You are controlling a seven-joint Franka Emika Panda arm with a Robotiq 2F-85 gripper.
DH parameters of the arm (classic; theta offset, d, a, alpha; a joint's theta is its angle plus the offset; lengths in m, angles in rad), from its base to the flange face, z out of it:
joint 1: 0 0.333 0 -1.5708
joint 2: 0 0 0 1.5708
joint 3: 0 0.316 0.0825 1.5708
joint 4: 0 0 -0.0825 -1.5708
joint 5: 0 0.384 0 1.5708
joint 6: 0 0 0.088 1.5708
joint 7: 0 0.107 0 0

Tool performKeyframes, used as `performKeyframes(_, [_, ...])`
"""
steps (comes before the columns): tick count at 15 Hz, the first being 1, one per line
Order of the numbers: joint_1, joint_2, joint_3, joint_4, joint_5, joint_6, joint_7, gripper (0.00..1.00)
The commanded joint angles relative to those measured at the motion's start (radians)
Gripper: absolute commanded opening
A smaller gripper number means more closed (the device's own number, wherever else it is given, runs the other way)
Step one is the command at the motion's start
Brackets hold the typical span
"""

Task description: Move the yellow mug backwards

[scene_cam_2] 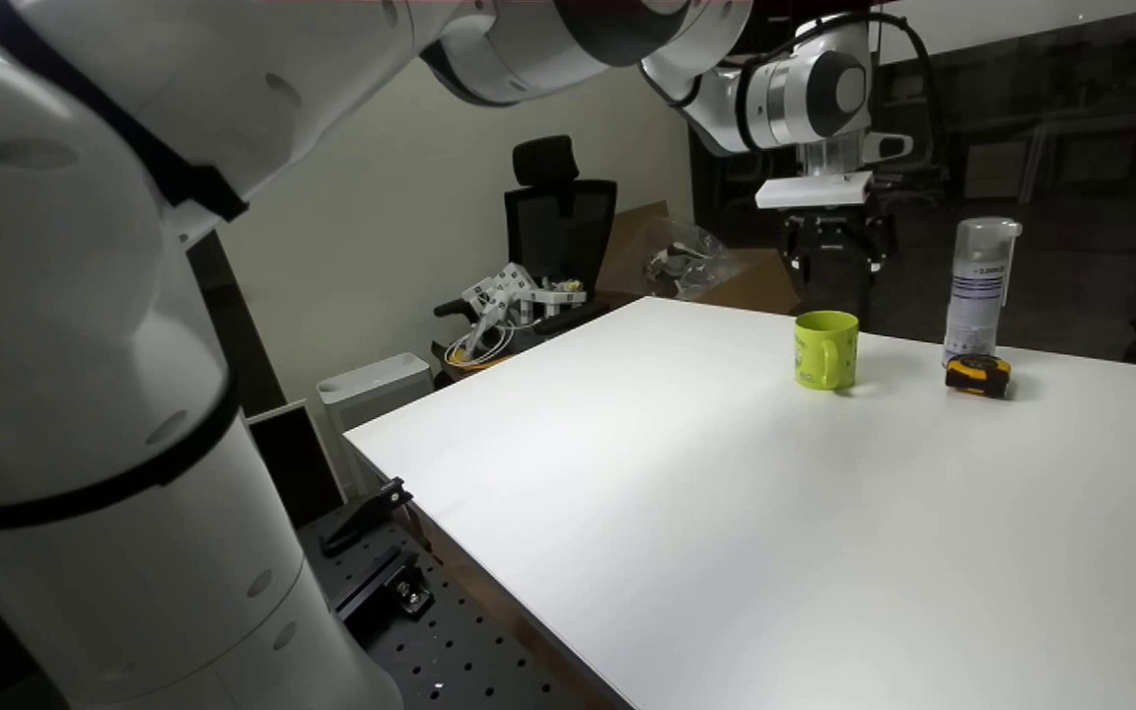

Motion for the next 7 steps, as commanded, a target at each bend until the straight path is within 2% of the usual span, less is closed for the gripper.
performKeyframes(1, [-0.001, -0.137, 0.029, -0.171, 0.007, 0.054, -0.016, 1.00])
performKeyframes(2, [-0.009, -0.154, 0.044, -0.193, 0.015, 0.048, -0.039, 1.00])
performKeyframes(3, [0.001, -0.073, 0.025, -0.079, -0.002, 0.027, -0.012, 1.00])
performKeyframes(7, [-0.001, -0.119, 0.037, -0.142, 0.004, 0.030, -0.030, 1.00])
